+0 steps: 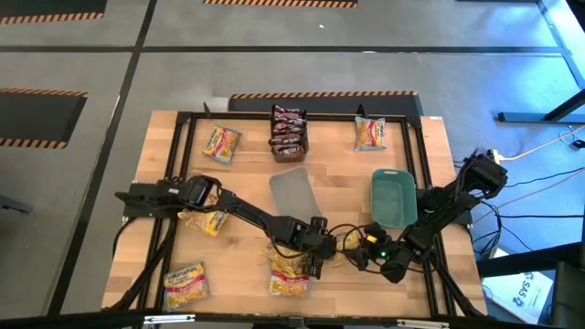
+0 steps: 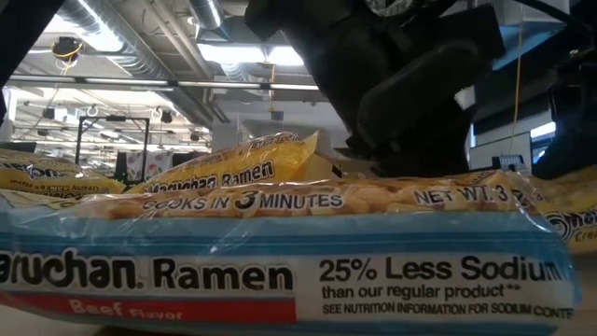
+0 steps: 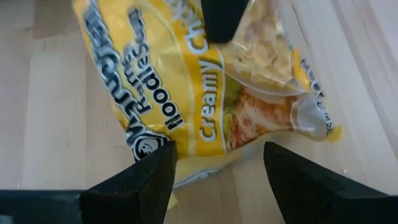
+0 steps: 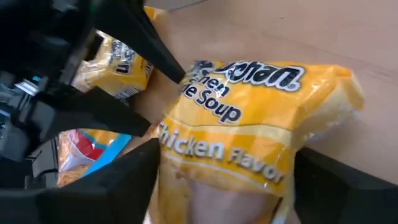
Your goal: Sort Maruchan noodles
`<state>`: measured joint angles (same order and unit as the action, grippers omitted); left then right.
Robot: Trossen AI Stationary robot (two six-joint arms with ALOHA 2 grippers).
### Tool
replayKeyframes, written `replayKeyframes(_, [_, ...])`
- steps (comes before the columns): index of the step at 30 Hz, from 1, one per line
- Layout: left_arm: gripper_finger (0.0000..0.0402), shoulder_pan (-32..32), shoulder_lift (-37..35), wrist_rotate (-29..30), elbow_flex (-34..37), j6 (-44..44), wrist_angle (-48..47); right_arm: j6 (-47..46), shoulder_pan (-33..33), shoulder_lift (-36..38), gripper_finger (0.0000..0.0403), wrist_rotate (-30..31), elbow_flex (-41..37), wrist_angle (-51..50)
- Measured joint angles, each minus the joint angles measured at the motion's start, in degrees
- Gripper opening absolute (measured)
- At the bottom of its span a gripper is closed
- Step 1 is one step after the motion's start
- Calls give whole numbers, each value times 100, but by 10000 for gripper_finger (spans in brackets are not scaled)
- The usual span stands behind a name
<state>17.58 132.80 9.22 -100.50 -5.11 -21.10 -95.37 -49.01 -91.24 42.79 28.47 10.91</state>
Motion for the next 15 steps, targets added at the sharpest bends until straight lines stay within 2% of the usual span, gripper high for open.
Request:
replayKeyframes(10, [236, 32, -51, 10, 19, 6, -99, 92, -4, 28, 146, 151, 26, 54])
replayKeyframes(15, [236, 84, -220, 52, 16, 51, -197, 110, -9, 37, 120, 224, 33, 72])
